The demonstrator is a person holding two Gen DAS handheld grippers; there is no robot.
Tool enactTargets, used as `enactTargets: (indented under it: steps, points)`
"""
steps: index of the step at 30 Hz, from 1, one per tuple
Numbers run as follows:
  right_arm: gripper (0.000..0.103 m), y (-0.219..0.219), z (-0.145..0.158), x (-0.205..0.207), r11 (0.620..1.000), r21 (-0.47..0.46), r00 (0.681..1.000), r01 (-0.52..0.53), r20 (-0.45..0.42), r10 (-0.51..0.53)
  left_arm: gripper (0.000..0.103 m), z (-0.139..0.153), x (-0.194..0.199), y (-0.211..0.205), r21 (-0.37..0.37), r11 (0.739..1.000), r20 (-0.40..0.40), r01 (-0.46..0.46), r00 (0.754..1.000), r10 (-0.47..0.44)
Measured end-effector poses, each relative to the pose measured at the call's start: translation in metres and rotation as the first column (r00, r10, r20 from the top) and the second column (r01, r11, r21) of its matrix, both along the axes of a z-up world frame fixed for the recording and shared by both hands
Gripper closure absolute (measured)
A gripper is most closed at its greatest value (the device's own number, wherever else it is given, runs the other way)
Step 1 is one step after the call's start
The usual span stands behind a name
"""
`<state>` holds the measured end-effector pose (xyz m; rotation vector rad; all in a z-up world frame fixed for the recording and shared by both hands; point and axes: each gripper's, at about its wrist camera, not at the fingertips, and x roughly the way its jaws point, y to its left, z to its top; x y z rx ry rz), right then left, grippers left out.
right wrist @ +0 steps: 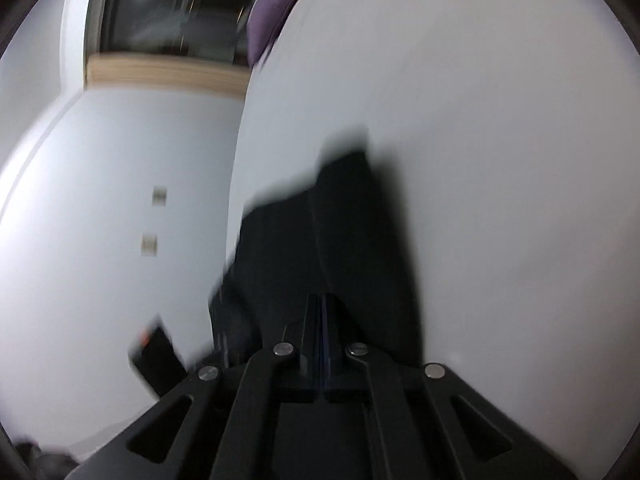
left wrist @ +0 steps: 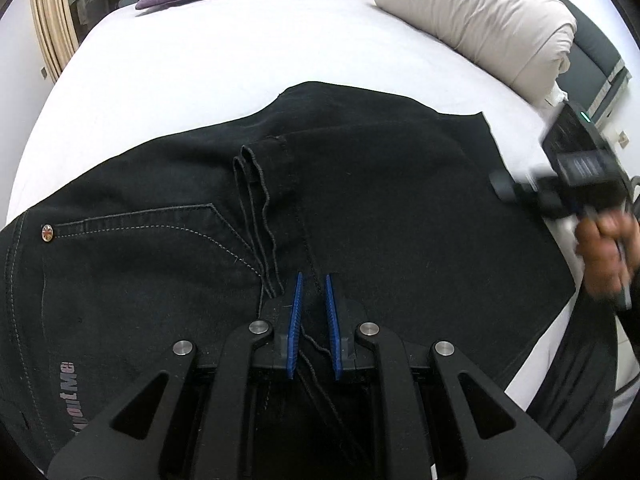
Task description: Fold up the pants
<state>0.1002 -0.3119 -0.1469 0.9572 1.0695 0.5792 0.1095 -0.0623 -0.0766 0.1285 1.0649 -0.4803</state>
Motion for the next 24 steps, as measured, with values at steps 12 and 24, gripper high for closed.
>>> enactTargets:
  steps: [12, 24]
  points:
    - [0.095, 0.027, 0.032, -0.12, 0.988, -0.144, 0.997, -0.059, -0.051, 0.052, 0.092, -0.01, -0.016, 0.072, -0.071, 0.997, 0.016, -0.02, 1.0, 0.022]
    - [0.067, 0.113, 0.023, 0.017, 0.998, 0.02, 0.998, -0.066, 0.013, 0.066, 0.091, 0.004, -0.06, 0.159, -0.267, 0.944, -0.001, -0.191, 0.98, 0.198]
